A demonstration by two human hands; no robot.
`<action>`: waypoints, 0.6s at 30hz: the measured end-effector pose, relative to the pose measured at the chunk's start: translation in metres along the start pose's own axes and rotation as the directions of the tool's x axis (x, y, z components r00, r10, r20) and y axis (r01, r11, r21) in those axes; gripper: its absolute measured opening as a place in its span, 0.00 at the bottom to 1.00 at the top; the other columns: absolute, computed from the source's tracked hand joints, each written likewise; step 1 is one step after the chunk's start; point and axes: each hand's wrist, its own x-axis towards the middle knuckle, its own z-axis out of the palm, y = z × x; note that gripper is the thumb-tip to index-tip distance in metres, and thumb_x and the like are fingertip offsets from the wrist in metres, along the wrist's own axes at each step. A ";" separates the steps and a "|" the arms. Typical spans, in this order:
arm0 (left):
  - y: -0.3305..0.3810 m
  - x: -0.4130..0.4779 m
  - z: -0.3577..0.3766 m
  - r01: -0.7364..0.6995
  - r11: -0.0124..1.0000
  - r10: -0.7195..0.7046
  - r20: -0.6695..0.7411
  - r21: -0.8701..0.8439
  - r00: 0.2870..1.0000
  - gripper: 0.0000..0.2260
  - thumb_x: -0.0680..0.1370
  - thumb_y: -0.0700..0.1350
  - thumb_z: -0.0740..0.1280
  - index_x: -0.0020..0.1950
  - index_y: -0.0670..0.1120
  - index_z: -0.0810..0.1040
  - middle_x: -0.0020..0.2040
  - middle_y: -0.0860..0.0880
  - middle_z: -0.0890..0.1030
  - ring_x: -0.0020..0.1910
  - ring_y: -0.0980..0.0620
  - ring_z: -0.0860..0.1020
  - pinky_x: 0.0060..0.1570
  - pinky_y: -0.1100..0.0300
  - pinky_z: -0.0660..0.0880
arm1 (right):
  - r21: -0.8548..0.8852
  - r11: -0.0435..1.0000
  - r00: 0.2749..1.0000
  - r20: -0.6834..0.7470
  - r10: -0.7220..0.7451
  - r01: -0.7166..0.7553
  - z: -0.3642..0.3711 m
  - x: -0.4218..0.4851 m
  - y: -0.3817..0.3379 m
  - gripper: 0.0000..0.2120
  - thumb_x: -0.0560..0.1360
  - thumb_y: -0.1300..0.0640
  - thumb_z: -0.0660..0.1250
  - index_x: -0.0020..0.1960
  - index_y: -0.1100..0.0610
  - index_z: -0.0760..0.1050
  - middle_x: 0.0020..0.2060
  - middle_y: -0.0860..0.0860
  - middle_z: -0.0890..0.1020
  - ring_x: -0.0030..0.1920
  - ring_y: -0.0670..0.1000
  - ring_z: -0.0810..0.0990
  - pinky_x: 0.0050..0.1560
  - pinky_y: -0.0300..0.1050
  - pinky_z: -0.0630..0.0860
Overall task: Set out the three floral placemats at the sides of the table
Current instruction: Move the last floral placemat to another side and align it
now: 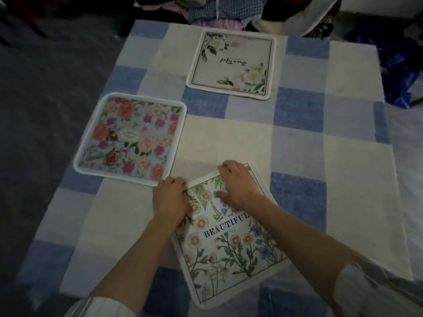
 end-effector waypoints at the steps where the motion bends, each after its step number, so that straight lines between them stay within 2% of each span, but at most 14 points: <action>1: 0.002 0.003 -0.001 0.017 1.000 -0.017 0.006 0.008 1.000 0.12 0.74 0.40 0.65 0.56 0.47 0.78 0.51 0.45 0.79 0.53 0.42 0.75 0.50 0.49 0.72 | -0.001 1.000 1.000 -0.012 0.008 -0.008 0.000 -0.001 0.000 0.37 0.69 0.39 0.72 0.70 0.57 0.66 0.67 0.55 0.70 0.67 0.57 0.66 0.71 0.52 0.62; 4: 0.007 0.010 -0.001 0.010 0.998 -0.011 0.016 0.066 1.000 0.09 0.75 0.38 0.63 0.52 0.46 0.78 0.50 0.46 0.79 0.53 0.43 0.74 0.51 0.49 0.71 | 0.010 0.999 0.998 -0.034 0.044 -0.044 0.001 -0.010 0.002 0.36 0.68 0.39 0.73 0.69 0.56 0.68 0.65 0.54 0.71 0.66 0.56 0.68 0.69 0.51 0.64; 8: 0.018 0.014 0.003 -0.051 0.987 0.044 0.050 0.154 0.998 0.09 0.76 0.39 0.63 0.53 0.49 0.76 0.52 0.48 0.78 0.54 0.46 0.73 0.53 0.50 0.68 | 0.068 0.991 0.991 -0.060 0.117 -0.113 0.003 -0.032 0.009 0.33 0.68 0.41 0.73 0.68 0.55 0.68 0.64 0.52 0.72 0.65 0.55 0.69 0.67 0.50 0.67; 15: 0.047 0.024 0.016 -0.258 0.948 0.250 0.066 0.185 0.966 0.08 0.76 0.38 0.64 0.51 0.49 0.75 0.52 0.49 0.77 0.53 0.47 0.72 0.51 0.52 0.66 | 0.097 0.952 0.947 -0.117 0.301 -0.290 0.014 -0.083 0.020 0.30 0.68 0.41 0.72 0.64 0.54 0.69 0.60 0.51 0.73 0.61 0.54 0.71 0.64 0.51 0.71; 18: 0.056 0.024 0.021 -0.323 0.935 0.319 0.050 0.149 0.946 0.09 0.75 0.37 0.64 0.50 0.50 0.76 0.50 0.50 0.78 0.52 0.47 0.72 0.50 0.52 0.65 | 0.111 0.927 0.922 -0.115 0.370 -0.359 0.018 -0.099 0.020 0.30 0.69 0.41 0.70 0.65 0.54 0.68 0.62 0.52 0.72 0.63 0.56 0.70 0.64 0.52 0.71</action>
